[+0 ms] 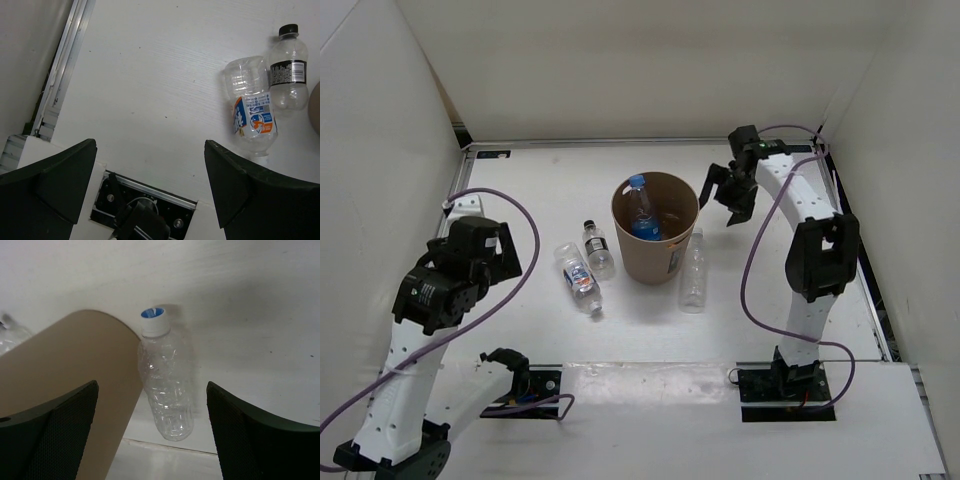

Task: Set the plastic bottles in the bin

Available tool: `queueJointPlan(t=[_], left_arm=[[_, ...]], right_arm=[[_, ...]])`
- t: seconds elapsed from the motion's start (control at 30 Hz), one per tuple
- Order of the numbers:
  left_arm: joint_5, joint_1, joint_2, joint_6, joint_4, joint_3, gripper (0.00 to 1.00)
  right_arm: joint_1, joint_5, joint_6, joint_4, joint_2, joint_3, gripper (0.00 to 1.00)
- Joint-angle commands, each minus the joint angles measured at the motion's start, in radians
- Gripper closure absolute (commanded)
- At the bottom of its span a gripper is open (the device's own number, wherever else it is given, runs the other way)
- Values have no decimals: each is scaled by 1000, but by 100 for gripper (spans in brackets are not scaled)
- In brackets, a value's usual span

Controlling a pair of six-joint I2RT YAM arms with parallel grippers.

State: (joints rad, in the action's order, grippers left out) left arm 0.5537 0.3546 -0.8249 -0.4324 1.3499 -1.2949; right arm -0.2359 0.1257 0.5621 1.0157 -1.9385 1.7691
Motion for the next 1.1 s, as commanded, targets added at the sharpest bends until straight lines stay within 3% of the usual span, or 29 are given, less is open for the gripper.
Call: queueJointPlan(t=[0.0,0.8,1.0,1.07], left_arm=[[-20,-5,-22,47,3,0,0],[-92,3,-5,29,26,46,0],[-106,4,-8,30,17,68,0],[-118,4,-8,30,5,78,0]], right_arm=[[-14,20,-30,-23,15,-49,10],[-108,80,-77,81,-177,-117,11],[-118,86,-76,67,-197,-151,23],[-106,109,-85,57,-183,-174,31]])
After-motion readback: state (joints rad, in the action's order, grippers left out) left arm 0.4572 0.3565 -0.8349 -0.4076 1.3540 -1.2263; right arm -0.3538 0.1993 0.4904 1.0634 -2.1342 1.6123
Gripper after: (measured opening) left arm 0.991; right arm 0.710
